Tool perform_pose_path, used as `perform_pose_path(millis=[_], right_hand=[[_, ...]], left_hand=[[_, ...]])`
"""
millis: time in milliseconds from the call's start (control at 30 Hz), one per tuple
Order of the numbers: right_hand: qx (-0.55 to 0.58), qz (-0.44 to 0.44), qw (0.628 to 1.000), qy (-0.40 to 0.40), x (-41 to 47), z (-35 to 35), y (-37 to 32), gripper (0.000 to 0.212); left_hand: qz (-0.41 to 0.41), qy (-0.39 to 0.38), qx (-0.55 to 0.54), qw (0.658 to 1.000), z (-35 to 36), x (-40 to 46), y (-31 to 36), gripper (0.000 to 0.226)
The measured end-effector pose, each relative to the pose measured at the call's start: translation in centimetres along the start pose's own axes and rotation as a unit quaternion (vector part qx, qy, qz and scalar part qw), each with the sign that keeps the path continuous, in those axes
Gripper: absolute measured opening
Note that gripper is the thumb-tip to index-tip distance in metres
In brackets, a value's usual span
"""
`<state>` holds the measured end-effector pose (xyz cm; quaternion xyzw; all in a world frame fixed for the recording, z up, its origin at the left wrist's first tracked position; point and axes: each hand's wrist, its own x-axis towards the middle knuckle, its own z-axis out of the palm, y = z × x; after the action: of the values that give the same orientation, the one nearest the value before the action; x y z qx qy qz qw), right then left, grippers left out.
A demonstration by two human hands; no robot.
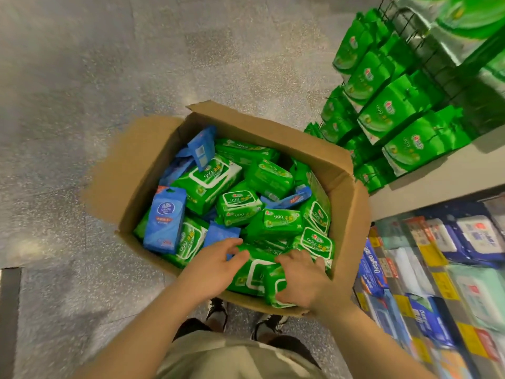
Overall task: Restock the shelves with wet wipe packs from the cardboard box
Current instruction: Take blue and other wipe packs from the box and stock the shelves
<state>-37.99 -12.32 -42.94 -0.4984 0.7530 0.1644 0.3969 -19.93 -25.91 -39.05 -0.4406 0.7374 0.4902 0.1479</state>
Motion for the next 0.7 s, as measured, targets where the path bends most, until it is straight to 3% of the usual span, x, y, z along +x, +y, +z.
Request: perform_pose_path(millis=[267,333,500,633,700], right_hand=[[-0.103,0.003,0.994,-0.018,-0.7,-1.8,-1.7,0.087],[-0.086,0.008,0.996,-0.017,-0.9,-2.0,-1.8,0.086],[0.114,0.054,0.992,0.03,-1.7,-2.7,-2.6,0.094],[0.393,0.056,0.914,0.089,-1.9,-4.2,-5.3,0.06],[0.467,0.052,0.875,0.119,-1.7,-5.2,-7.0,0.057]], left_hand=[[0.01,-0.037,0.012,0.999,-2.9,0.8,-2.7,0.05],[0.015,-0.038,0.0,0.999,-3.4,1.0,-3.0,0.046],[0.008,-0.049,-0.092,0.995,-4.1,1.3,-3.4,0.042],[-0.013,-0.128,-0.162,0.978,-4.6,1.3,-3.5,0.07],[-0.023,-0.152,-0.231,0.961,-4.7,1.2,-3.4,0.083]])
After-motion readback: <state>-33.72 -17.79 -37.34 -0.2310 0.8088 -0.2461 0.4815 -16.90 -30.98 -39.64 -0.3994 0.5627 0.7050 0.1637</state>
